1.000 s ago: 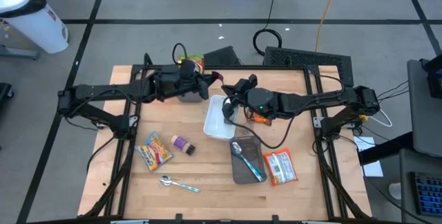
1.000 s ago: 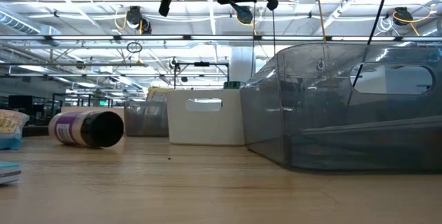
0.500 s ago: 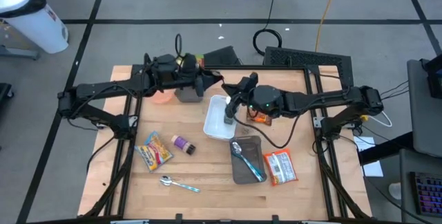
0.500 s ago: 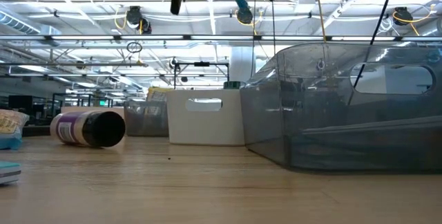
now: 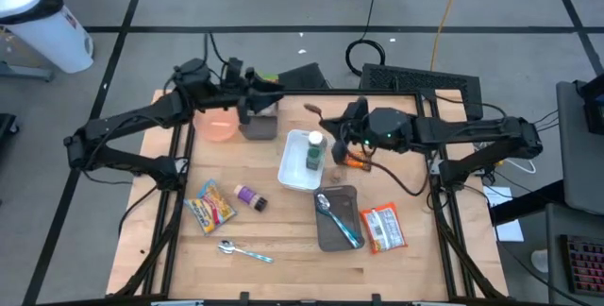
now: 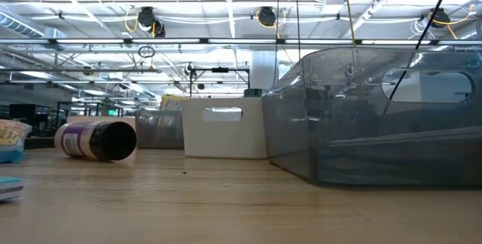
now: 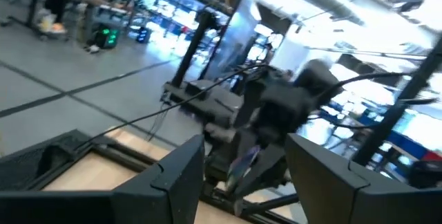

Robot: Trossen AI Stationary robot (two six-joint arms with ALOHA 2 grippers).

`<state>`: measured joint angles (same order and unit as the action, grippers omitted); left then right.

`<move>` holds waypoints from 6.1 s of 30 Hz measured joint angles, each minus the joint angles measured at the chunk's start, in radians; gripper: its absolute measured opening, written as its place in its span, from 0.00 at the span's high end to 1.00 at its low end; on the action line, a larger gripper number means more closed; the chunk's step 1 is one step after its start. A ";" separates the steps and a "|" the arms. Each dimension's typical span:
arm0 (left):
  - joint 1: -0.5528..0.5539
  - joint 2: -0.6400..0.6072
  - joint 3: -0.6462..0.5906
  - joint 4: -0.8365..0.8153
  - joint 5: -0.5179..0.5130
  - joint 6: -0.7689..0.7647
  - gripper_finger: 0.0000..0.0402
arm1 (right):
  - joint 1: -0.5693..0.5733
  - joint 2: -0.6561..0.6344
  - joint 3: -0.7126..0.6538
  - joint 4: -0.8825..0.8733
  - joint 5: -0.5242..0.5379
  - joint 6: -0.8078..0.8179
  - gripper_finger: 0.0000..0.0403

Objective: Pick & Place Food Item
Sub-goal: Put the purple and green spoon into the bottom black bin

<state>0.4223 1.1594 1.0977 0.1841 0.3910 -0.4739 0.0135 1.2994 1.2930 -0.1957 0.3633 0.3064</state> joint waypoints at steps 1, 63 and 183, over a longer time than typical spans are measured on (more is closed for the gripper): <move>0.006 -0.011 0.000 0.001 0.014 -0.001 0.48 | 0.000 -0.001 0.000 -0.021 -0.033 0.024 1.00; -0.159 0.186 0.000 -0.192 0.222 -0.060 0.48 | 0.211 -0.004 -0.506 0.662 -0.210 0.584 1.00; 0.118 0.276 0.352 -0.462 -0.109 -0.095 0.99 | 0.034 0.226 0.417 -0.177 0.432 -0.608 0.42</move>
<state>0.5403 1.4357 1.4494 -0.2775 0.2821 -0.5689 0.0474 1.5250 1.7096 -0.3725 0.7955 -0.3013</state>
